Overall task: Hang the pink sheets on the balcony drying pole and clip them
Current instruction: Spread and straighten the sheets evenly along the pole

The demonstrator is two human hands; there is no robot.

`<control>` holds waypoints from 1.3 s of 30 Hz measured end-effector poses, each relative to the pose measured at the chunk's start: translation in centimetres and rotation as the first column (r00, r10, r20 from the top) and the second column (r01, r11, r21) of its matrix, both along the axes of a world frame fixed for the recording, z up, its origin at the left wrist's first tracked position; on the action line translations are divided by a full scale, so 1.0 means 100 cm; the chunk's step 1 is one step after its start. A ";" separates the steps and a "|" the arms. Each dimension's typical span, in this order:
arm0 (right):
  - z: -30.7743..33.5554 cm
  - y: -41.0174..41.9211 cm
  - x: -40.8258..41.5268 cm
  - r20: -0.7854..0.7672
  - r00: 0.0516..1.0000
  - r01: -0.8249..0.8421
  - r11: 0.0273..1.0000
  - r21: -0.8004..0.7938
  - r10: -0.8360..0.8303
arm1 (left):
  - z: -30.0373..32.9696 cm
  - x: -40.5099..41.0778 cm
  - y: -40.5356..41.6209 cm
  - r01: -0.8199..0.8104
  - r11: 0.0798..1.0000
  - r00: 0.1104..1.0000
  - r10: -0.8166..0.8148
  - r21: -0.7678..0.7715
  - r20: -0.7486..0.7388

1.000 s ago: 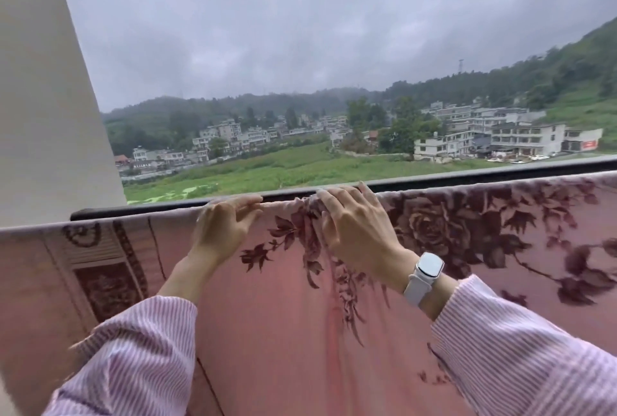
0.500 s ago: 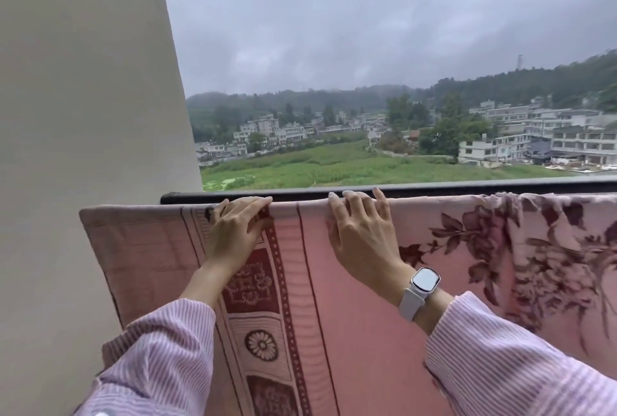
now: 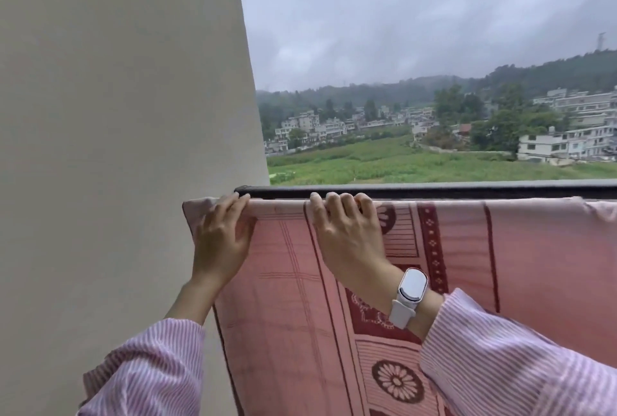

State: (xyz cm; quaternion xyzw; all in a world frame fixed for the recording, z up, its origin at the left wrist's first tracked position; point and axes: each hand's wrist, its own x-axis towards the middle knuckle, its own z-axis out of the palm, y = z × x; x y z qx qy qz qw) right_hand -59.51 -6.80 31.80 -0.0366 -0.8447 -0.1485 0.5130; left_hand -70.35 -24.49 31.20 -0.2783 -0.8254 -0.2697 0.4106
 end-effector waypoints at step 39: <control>0.025 -0.126 -0.082 0.037 0.999 -0.009 0.972 -0.236 0.019 | 0.019 -0.108 -0.081 0.542 0.811 0.831 -0.557 0.221 0.004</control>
